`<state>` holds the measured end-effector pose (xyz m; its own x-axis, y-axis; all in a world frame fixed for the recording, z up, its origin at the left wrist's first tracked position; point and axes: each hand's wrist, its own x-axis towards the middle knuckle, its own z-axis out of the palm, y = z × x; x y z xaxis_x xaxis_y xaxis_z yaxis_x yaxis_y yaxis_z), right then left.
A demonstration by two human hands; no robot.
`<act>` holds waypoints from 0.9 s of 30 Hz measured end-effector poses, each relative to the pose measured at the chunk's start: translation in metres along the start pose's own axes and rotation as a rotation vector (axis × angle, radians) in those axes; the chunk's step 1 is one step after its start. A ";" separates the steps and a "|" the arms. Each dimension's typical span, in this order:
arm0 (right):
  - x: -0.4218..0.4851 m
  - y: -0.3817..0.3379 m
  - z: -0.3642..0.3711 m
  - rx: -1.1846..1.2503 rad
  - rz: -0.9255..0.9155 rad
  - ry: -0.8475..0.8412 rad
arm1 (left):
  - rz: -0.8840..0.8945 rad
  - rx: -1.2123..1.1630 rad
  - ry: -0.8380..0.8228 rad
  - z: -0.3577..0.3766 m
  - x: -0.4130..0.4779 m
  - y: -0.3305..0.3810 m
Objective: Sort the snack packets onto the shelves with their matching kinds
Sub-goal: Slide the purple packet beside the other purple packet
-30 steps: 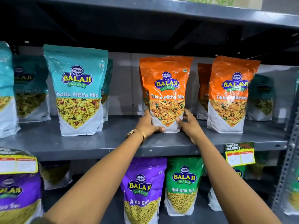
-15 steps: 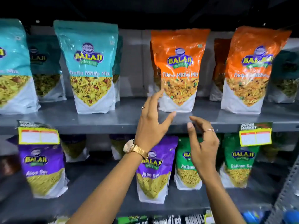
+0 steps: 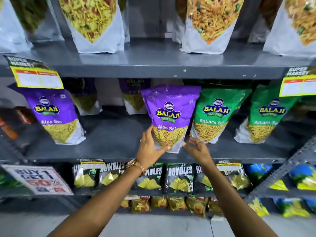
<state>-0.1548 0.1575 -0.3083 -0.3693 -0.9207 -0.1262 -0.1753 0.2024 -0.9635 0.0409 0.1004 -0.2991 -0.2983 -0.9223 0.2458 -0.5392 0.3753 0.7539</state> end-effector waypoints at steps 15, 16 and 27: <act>0.036 -0.004 0.073 -0.117 -0.110 -0.040 | -0.273 -0.267 -0.111 -0.006 0.045 -0.061; 0.042 -0.002 0.082 -0.120 -0.127 -0.056 | -0.276 -0.262 -0.091 -0.012 0.046 -0.066; 0.066 -0.031 0.165 -0.246 -0.115 -0.185 | -0.353 -0.257 0.013 -0.077 0.056 -0.119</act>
<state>-0.0234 0.0359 -0.3261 -0.1661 -0.9827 -0.0822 -0.4301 0.1472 -0.8907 0.1489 -0.0025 -0.3282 -0.1199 -0.9917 -0.0472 -0.3926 0.0037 0.9197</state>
